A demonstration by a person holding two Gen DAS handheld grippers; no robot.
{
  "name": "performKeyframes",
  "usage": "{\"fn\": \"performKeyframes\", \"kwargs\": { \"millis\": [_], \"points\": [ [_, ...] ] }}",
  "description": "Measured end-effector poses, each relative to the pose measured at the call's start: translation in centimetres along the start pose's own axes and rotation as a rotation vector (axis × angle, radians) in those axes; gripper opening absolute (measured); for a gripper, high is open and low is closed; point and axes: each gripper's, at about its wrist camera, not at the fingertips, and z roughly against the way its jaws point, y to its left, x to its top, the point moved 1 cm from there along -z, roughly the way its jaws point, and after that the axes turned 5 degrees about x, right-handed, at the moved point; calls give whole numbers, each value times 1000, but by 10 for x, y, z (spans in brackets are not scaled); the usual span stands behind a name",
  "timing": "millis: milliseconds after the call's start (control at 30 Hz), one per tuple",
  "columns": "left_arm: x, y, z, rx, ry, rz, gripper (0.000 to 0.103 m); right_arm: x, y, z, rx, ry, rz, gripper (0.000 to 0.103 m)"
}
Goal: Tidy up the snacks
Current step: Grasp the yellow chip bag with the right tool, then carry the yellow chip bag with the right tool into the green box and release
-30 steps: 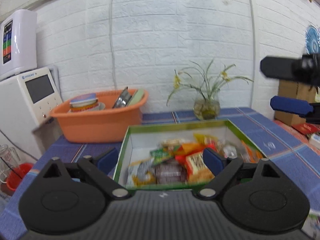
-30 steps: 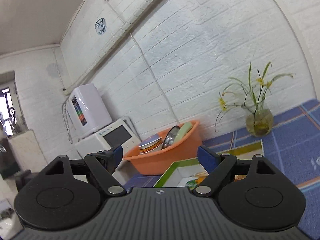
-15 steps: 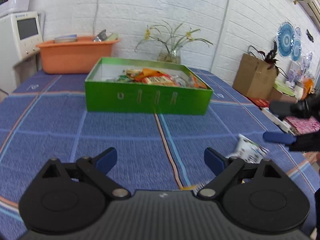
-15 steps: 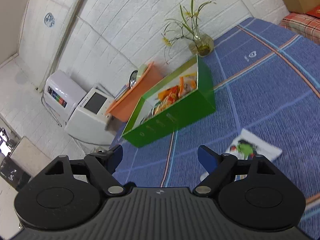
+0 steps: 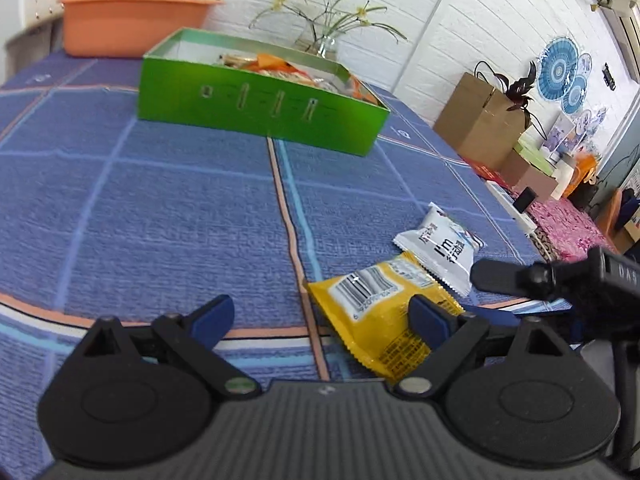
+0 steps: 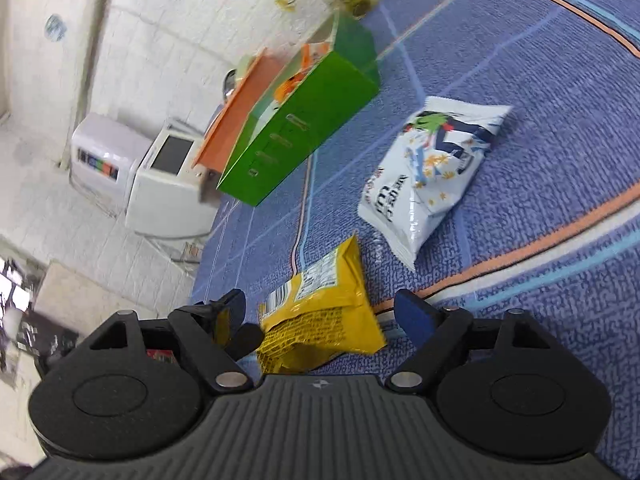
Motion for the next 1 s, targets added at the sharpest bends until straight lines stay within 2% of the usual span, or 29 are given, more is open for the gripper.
{"fn": "performKeyframes", "kwargs": {
  "millis": [100,200,267,333,367,467,567,633,733,1000],
  "points": [
    [-4,-1,-3,-23,-20,19,90,-3,3,-7,34,5,148,103],
    [-6,-2,-1,-40,-24,23,89,3,10,-15,14,58,199,103],
    [-7,-3,0,-57,-18,33,82,11,10,-18,-9,89,169,103],
    [-7,-4,0,-113,8,39,61,16,7,-24,-4,99,111,103],
    [-7,-4,-1,-127,14,46,61,17,3,-26,2,111,81,103],
    [-7,-7,-3,-119,0,39,56,18,-8,-30,-2,126,10,58],
    [-5,-3,-6,-130,-6,75,49,16,-6,-27,0,128,9,53],
    [-2,-1,-4,-129,-7,83,43,13,5,-25,-20,120,65,52],
    [4,-2,5,-114,-38,63,41,9,30,-25,-38,103,204,51],
    [47,-11,42,-25,-209,-66,40,27,93,-31,-33,-6,540,50]
  ]
}}
